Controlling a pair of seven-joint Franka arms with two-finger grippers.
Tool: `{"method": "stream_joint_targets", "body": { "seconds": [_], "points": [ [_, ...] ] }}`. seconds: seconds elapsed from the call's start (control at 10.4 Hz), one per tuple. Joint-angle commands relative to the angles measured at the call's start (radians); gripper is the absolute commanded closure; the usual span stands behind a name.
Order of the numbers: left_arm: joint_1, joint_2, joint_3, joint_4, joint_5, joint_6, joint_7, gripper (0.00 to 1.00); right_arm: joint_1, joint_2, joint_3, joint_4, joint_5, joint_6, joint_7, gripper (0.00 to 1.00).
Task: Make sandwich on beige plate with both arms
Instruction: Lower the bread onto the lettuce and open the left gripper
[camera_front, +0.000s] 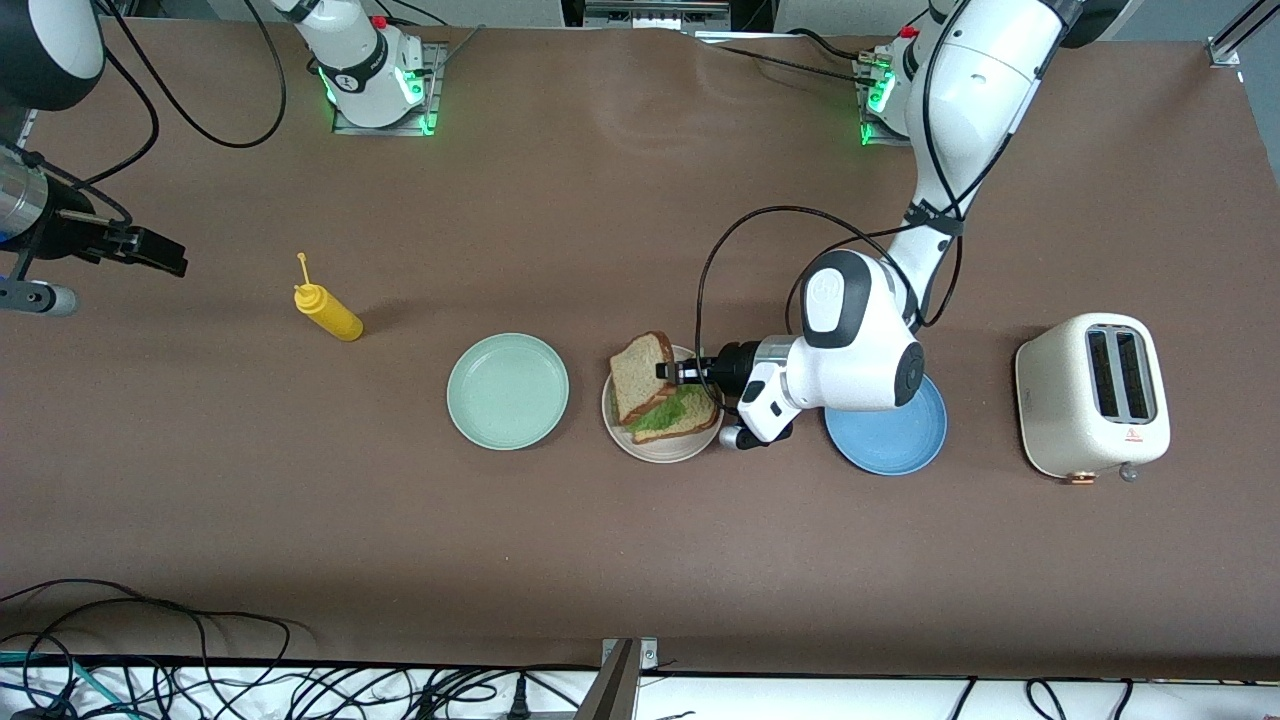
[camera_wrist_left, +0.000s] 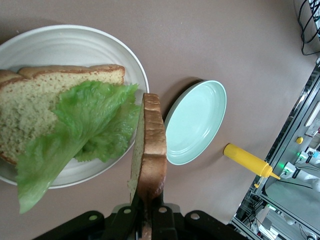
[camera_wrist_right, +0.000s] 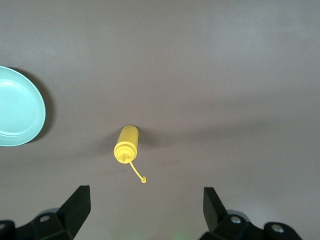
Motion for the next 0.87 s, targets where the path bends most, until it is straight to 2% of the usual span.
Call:
{"method": "stream_joint_targets", "body": {
  "seconds": [0.0,0.1,0.29,0.48,0.58,0.68,0.77],
  "points": [
    [-0.007,0.038,0.014,0.033,-0.034,0.013,0.018,1.00,0.003,-0.013,-0.009,-0.027,0.004,0.013,0.007,0.00],
    [-0.003,0.045,0.017,0.032,-0.033,0.013,0.041,1.00,0.003,-0.014,-0.014,-0.030,0.004,0.011,0.004,0.00],
    [0.006,0.052,0.024,0.030,-0.028,0.013,0.059,0.83,0.003,-0.016,-0.014,-0.030,0.003,0.011,0.002,0.00],
    [0.030,0.052,0.030,0.021,-0.028,0.013,0.084,0.61,0.003,-0.017,-0.025,-0.030,0.001,0.003,0.002,0.00],
    [0.036,0.052,0.045,0.018,-0.034,0.013,0.084,0.46,0.003,-0.019,-0.034,-0.030,0.001,-0.007,0.000,0.00],
    [0.038,0.052,0.050,0.010,-0.030,0.013,0.088,0.00,0.003,-0.019,-0.036,-0.030,0.001,-0.009,0.000,0.00],
    [0.044,0.052,0.050,0.007,-0.028,0.013,0.102,0.00,0.003,-0.019,-0.037,-0.029,0.001,-0.007,0.000,0.00]
  ]
}}
